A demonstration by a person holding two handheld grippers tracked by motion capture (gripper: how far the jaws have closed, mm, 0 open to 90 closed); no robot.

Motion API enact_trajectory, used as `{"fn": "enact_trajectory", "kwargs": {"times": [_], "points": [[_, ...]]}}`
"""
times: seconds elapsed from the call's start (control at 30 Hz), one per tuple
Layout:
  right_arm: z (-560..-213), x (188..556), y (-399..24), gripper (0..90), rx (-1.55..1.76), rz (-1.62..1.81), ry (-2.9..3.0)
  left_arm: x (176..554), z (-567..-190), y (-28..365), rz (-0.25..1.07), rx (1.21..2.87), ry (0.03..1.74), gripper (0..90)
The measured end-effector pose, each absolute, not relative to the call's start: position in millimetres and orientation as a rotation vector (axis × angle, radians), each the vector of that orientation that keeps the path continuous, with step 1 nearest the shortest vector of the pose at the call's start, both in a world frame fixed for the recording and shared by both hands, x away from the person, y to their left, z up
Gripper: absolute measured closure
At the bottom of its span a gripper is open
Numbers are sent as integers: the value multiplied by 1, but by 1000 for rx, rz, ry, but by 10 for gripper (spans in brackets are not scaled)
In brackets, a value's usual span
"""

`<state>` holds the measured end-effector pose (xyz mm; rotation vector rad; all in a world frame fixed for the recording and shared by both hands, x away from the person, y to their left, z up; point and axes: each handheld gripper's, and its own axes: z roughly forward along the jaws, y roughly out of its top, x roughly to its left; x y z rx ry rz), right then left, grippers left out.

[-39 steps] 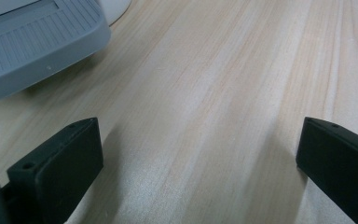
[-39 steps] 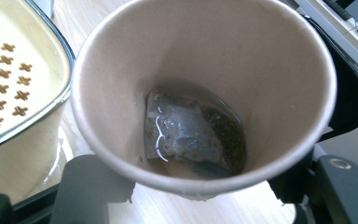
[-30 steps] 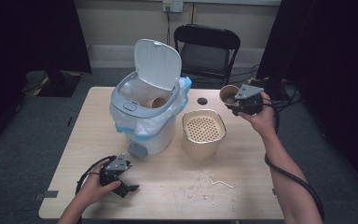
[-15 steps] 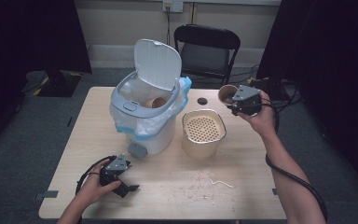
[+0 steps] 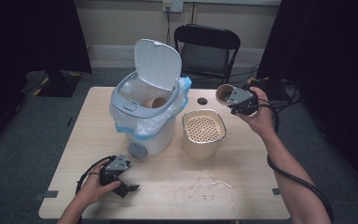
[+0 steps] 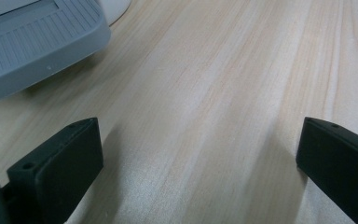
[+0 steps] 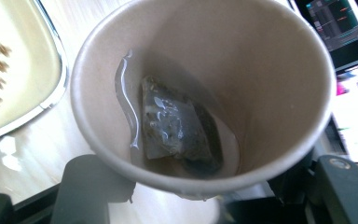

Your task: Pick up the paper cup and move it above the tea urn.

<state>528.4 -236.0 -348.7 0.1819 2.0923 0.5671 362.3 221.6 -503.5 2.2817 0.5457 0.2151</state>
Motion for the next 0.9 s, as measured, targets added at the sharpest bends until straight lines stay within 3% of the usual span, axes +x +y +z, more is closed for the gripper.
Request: {"fn": "enact_trajectory", "kwargs": {"times": [0.27,0.5,0.73,0.9], "points": [[-344,509,-215,378,-40,326,1972,362,-503,222,215,2282,548,0],[-353,485,-188,378,-409,-79,1616,362,-503,222,215,2281,548,0],[-350,479,-186,374,-433,-95,1463,362,-503,222,215,2281,548,0],[-343,493,-196,367,-133,280,1933,362,-503,222,215,2281,547,0]]}}
